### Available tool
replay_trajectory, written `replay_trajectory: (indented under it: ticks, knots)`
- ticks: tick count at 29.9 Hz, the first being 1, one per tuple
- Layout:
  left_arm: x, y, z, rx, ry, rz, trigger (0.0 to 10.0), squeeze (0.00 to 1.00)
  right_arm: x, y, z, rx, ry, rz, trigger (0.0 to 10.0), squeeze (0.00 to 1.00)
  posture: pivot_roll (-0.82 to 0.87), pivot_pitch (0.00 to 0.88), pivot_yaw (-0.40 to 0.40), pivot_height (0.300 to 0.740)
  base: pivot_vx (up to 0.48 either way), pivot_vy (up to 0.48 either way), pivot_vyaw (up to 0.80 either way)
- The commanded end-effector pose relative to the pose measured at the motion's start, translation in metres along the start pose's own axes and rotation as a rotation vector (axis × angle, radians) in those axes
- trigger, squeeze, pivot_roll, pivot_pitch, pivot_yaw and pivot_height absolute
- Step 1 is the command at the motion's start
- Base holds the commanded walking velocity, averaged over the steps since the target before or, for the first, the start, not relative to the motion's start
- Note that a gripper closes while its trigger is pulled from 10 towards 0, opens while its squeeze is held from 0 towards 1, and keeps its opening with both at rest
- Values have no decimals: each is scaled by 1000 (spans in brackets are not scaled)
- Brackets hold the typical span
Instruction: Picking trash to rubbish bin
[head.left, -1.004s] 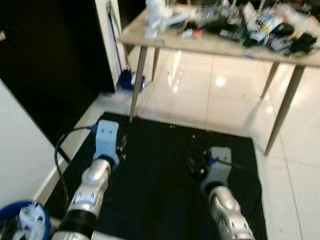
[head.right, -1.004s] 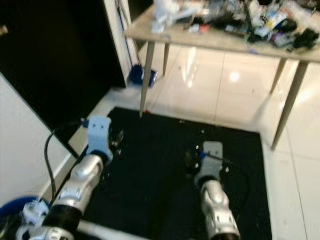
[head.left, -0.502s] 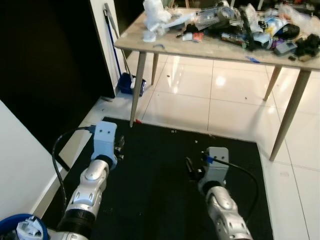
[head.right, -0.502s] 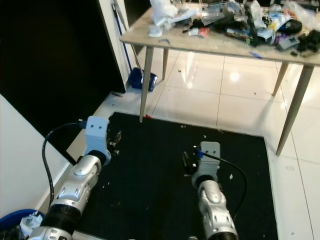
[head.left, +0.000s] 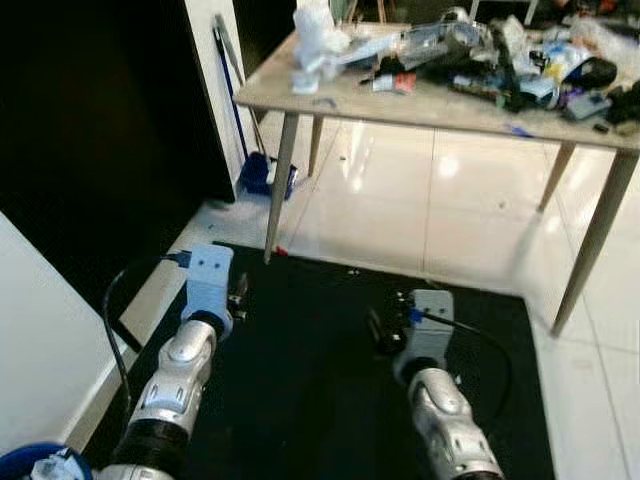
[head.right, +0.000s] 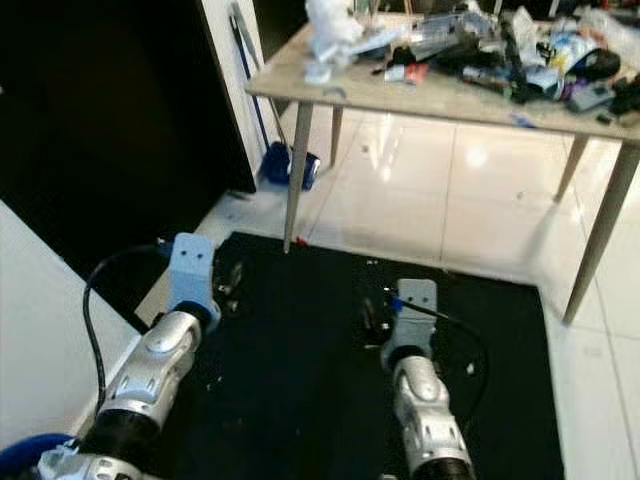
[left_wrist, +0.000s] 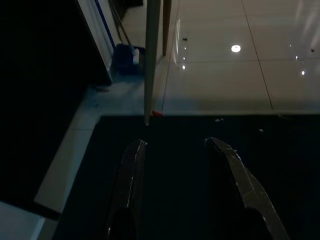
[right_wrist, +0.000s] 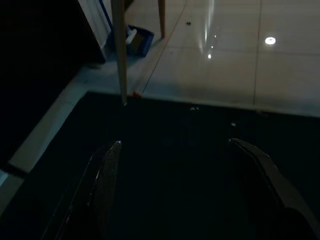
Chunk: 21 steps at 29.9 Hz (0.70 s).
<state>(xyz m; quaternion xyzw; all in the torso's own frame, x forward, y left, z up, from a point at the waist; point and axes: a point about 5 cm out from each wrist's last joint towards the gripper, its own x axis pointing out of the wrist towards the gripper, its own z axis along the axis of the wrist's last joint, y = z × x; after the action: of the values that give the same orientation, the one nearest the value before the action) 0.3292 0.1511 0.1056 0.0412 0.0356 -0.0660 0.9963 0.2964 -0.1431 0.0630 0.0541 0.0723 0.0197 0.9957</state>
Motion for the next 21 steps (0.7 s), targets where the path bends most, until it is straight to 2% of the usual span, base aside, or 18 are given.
replay_trajectory:
  ticks: [1, 21]
  knots:
    - [-3, 7, -6, 14, 23, 16, 10000, 0, -2, 8, -7, 9, 22, 20, 10000, 0, -21, 108, 90, 740, 315, 0, 0]
    - [-3, 7, -5, 17, 21, 11, 10000, 0, -2, 8, -8, 19, 23, 19, 10000, 0, -20, 106, 93, 740, 316, 0, 0]
